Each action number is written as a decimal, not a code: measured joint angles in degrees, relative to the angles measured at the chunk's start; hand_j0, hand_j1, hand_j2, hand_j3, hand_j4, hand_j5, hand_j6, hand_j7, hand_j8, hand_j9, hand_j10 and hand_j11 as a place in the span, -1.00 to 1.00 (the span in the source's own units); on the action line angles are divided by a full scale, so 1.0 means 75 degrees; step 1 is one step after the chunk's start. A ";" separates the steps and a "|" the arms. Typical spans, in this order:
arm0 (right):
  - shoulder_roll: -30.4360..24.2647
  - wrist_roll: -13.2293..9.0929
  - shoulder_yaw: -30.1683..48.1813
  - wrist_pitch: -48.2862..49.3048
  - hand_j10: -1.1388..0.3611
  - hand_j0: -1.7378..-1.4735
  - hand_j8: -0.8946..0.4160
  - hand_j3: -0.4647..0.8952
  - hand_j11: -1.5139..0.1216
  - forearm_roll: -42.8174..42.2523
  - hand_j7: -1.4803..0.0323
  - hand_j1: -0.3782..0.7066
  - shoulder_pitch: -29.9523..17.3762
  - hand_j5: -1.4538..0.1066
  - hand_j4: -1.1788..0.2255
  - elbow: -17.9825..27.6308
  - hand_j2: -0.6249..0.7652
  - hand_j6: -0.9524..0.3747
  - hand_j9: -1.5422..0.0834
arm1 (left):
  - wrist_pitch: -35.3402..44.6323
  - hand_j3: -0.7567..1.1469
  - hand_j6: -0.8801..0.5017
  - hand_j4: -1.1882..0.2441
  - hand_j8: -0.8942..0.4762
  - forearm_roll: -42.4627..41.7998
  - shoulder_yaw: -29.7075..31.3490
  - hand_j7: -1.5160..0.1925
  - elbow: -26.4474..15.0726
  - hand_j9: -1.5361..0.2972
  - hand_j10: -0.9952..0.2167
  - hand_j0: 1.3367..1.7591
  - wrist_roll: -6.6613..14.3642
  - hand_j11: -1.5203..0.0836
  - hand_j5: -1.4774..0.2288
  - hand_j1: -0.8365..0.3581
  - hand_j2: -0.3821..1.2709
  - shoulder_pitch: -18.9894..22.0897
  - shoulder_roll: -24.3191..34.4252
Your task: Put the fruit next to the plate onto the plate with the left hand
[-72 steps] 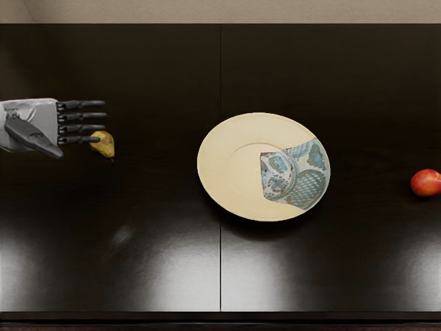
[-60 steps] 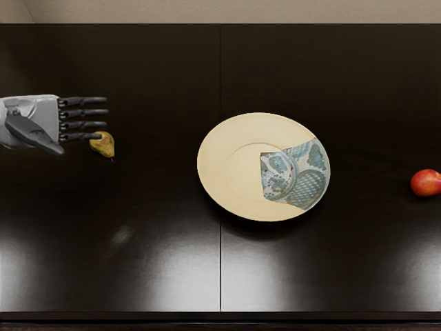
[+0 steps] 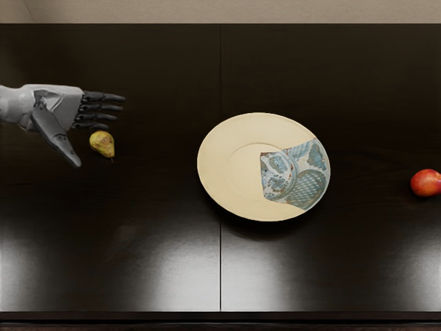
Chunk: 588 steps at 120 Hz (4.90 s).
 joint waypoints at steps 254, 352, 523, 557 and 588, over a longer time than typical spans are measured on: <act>0.0000 -0.0012 -0.0004 -0.0010 0.48 -0.40 0.32 -0.32 0.80 -0.0008 0.91 -0.88 0.0177 0.81 0.64 -0.0012 -0.11 0.39 0.85 | 0.5200 -0.21 -0.24 0.16 -0.21 0.6958 0.1858 0.24 0.2214 0.18 0.06 0.52 0.0345 0.33 0.20 0.28 -0.45 0.0531 -0.3859; 0.0000 -0.0012 -0.0020 -0.0011 0.48 -0.40 0.32 -0.32 0.80 -0.0011 0.91 -0.88 0.0177 0.81 0.64 -0.0012 -0.11 0.39 0.85 | 0.5152 -0.20 -0.39 0.01 -0.27 0.6938 0.2120 0.06 0.2391 0.00 -0.11 0.51 0.0394 0.12 0.02 -0.14 -0.36 0.0519 -0.3940; 0.0000 -0.0012 -0.0028 -0.0012 0.48 -0.40 0.32 -0.32 0.80 -0.0011 0.91 -0.88 0.0188 0.81 0.64 -0.0012 -0.11 0.39 0.85 | 0.5044 -0.20 -0.36 -0.25 -0.24 0.6964 0.2384 -0.09 0.2653 -0.17 -0.28 0.50 0.0398 -0.09 -0.08 -0.09 -0.26 0.0519 -0.4084; 0.0000 -0.0012 -0.0029 -0.0012 0.48 -0.40 0.32 -0.32 0.80 -0.0012 0.91 -0.88 0.0189 0.81 0.64 -0.0012 -0.11 0.39 0.85 | 0.4868 -0.20 -0.44 -0.22 -0.33 0.6920 0.2379 -0.17 0.2645 -0.23 -0.41 0.50 0.0396 -0.13 -0.19 0.00 -0.22 0.0472 -0.4075; 0.0000 -0.0012 -0.0027 -0.0012 0.48 -0.40 0.32 -0.32 0.80 -0.0012 0.91 -0.88 0.0189 0.81 0.64 -0.0012 -0.11 0.39 0.85 | 0.4745 -0.20 -0.50 -0.22 -0.42 0.6892 0.2352 -0.20 0.2573 -0.25 -0.50 0.51 0.0394 -0.16 -0.23 0.02 -0.13 0.0405 -0.4028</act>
